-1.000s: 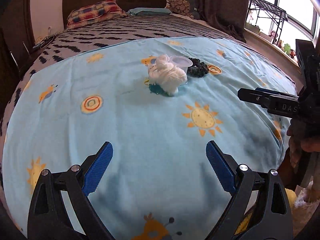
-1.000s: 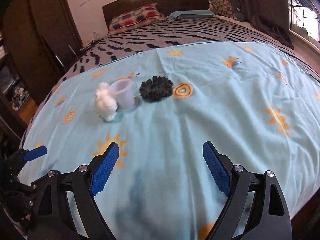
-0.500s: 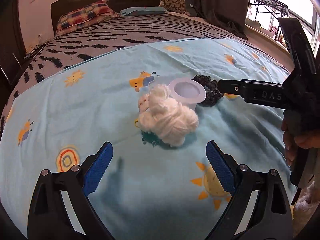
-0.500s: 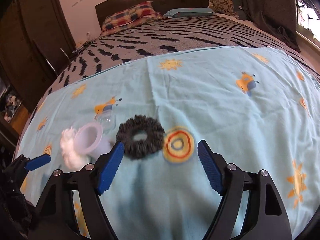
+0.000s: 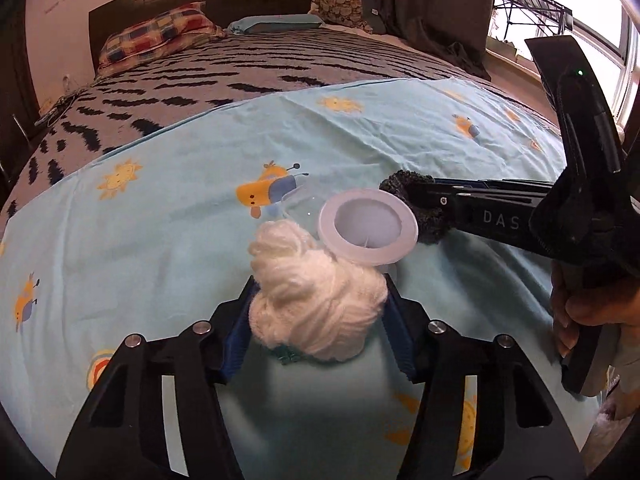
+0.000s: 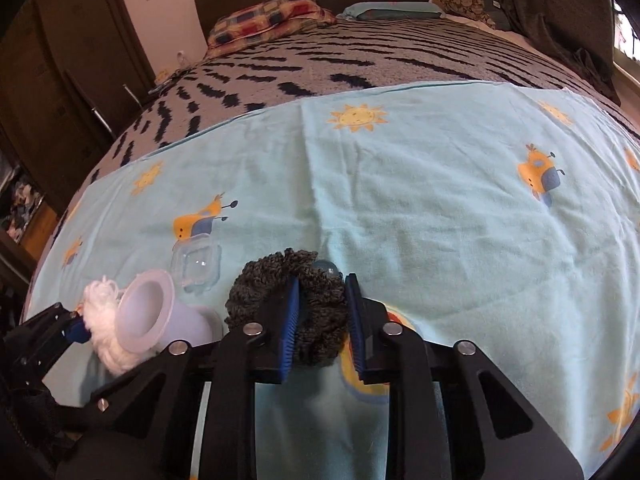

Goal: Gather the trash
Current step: 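Grasp the white yarn with the left tool while the right grasps the black scrunchie, then carry the yarn and scrunchie down toward the black bin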

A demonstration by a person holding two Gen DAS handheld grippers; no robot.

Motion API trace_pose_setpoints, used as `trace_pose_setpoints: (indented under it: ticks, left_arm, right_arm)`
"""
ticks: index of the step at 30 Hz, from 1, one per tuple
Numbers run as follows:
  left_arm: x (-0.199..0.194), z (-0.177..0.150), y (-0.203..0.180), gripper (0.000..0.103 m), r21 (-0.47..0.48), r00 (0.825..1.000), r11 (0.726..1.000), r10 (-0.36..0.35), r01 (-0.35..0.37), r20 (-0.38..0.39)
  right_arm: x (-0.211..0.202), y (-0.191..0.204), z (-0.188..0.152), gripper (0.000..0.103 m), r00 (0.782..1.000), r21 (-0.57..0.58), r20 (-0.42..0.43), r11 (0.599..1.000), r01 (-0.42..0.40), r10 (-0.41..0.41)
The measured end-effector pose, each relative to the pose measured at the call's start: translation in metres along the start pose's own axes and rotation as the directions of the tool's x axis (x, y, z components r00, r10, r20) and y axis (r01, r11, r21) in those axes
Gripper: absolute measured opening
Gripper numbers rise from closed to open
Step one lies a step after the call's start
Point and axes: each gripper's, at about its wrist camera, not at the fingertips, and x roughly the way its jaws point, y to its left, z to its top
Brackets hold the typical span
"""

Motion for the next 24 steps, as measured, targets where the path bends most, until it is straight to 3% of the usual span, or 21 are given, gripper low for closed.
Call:
trace_pose_setpoints:
  ticks: [11, 24]
  left_arm:
    - [-0.057, -0.014, 0.000, 0.053, -0.002, 0.999, 1.000, 0.019, -0.019, 0.042]
    - [-0.155, -0.081, -0.020, 0.053, 0.002, 0.995, 1.000, 0.005, -0.005, 0.099]
  right_arm:
    - [-0.060, 0.016, -0.022, 0.014, 0.999, -0.044, 0.032, 0.999, -0.018, 0.019]
    - [-0.166, 0.040, -0.087, 0.014, 0.994, -0.100, 0.099, 0.995, -0.030, 0.040]
